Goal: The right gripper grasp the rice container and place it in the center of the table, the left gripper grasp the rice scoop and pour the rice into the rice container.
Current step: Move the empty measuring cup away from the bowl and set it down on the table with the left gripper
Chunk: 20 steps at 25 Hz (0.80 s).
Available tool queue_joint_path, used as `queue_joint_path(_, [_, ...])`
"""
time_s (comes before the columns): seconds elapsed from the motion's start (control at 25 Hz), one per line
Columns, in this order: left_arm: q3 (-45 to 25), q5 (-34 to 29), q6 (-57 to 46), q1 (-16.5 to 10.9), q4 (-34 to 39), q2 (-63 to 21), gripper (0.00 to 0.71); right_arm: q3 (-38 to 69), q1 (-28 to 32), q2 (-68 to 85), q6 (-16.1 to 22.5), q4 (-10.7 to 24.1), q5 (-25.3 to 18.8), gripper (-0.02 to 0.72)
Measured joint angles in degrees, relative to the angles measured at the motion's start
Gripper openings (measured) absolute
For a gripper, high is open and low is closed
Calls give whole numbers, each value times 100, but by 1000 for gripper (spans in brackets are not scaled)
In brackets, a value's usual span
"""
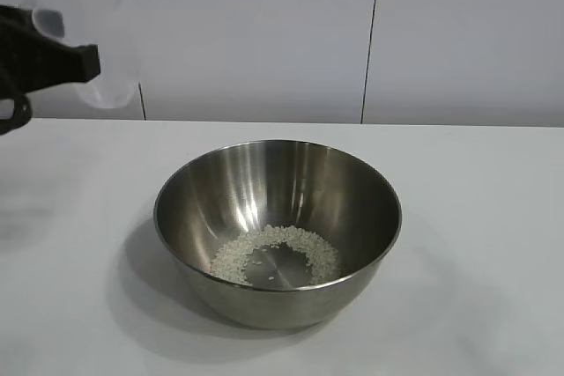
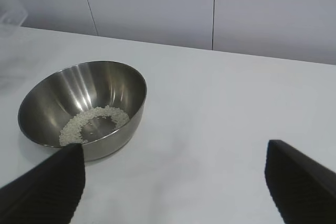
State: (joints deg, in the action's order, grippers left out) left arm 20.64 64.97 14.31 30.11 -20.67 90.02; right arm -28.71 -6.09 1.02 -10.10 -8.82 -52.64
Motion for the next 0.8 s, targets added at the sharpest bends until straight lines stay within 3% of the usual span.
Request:
queue_joint_path(0.16, [-185,-418,-32,-403,481,0,3,0,0,0,0,0,5,638])
queue_joint_path(0.32, [-186,-231,-106,-761,1060,446,3,0,0,0,0,0,10,638])
queue_joint_path(0.52, [-129,-9,-390,-848,1379,1522,3,0,0,0,0,0,16,638])
queue_joint_path(0.8, [-50,-3,-419,-854,1759,2249,3,0,0,0,0,0,26,638])
